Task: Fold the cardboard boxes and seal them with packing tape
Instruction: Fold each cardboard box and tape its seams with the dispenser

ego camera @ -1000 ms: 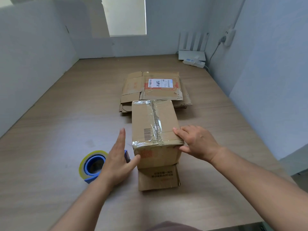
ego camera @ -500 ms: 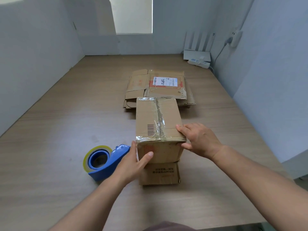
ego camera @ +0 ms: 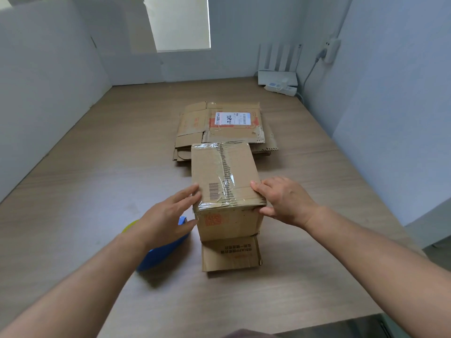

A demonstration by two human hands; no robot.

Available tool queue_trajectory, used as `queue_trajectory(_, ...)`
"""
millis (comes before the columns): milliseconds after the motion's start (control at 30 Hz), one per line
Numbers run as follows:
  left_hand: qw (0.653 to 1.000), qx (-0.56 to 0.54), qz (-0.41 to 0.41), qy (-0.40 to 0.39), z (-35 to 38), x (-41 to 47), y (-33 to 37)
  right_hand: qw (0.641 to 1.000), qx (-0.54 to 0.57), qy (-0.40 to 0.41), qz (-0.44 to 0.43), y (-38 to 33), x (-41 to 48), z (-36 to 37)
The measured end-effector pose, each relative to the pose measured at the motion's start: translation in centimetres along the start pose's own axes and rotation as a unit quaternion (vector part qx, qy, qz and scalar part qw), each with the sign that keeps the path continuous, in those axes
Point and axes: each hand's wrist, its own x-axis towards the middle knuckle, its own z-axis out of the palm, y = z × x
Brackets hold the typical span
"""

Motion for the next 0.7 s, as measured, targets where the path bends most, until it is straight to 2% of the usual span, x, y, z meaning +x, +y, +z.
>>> queue_trajectory(167,0.996,-0.013,0.002,0.092,1.8,0.1,0.9,1.000,0.025,0.012,-0.004,-0.1,-0.1,-0.1)
queue_trajectory(267,0.993,-0.027,-0.002,0.117,2.4,0.3,1.0,0.999,0.037,0.037,-0.008,-0.3,-0.4,-0.2)
queue_trajectory(367,0.993,-0.018,-0.002,0.119,2.4,0.5,0.9,0.997,0.054,0.061,-0.013,-0.5,-0.2,-0.4)
queue_trajectory(567,0.995,0.041,-0.027,0.082,1.8,0.8,1.2,0.992,0.020,0.105,-0.062,0.0,-0.1,-0.4)
queue_trajectory(633,0.997,0.036,-0.040,0.061,1.6,0.9,1.1,0.997,0.024,0.070,-0.034,-0.3,-0.1,-0.5)
queue_trajectory(700,0.992,-0.043,-0.096,0.070,1.3,0.7,1.6,0.990,0.116,0.037,0.077,-0.8,0.0,-0.7)
